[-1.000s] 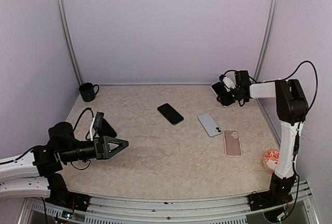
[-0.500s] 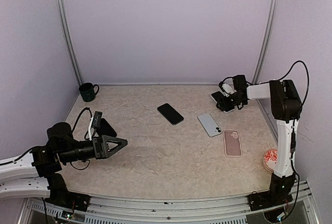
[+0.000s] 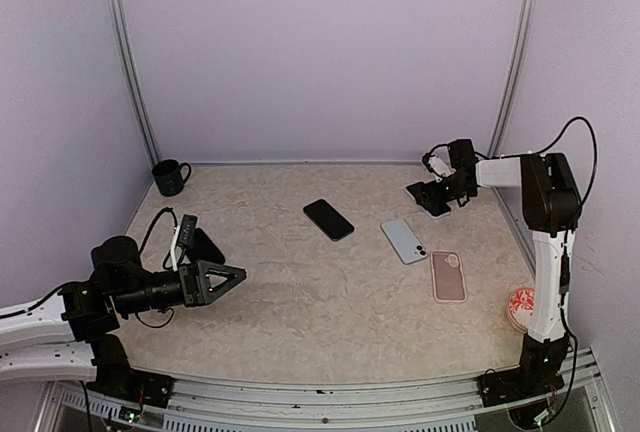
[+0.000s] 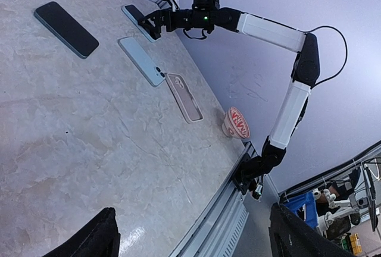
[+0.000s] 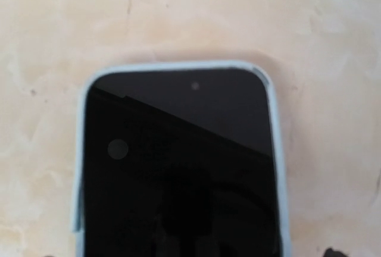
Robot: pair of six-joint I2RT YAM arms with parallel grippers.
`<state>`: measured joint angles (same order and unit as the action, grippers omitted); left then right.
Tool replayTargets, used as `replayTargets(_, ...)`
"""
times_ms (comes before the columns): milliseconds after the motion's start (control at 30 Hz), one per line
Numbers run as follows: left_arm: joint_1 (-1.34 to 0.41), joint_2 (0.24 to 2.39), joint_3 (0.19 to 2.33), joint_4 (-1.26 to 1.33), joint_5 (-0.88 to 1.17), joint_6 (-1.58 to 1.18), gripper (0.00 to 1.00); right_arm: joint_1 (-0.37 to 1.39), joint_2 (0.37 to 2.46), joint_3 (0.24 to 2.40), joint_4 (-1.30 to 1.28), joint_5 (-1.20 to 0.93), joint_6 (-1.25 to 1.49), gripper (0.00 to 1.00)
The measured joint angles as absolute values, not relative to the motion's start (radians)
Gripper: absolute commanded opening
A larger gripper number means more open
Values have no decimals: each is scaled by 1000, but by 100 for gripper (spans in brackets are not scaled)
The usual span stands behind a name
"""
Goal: Put the phone into the phone case
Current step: Place the phone with the phone case at the corner of the board, then pick up the phone at the center of the board.
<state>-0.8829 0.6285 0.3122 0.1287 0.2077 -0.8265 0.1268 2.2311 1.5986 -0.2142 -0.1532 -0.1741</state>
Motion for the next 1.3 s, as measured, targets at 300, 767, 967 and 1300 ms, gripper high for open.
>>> replayTargets(300,-887,658,312,136,202,-826,85,89,2139,1601,-297,-109,22,82)
replayTargets(767,-912,730,315,167,201,-826,85,73,2157,1579,-356,41,54,42)
replayTargets(967,-919,730,317,168,196,-826,85,69,2159,1574,-368,34,70,41)
replayTargets(1300,-932,785,318,195,186,-826,85,96,1930,1245,-315,-1,99,53)
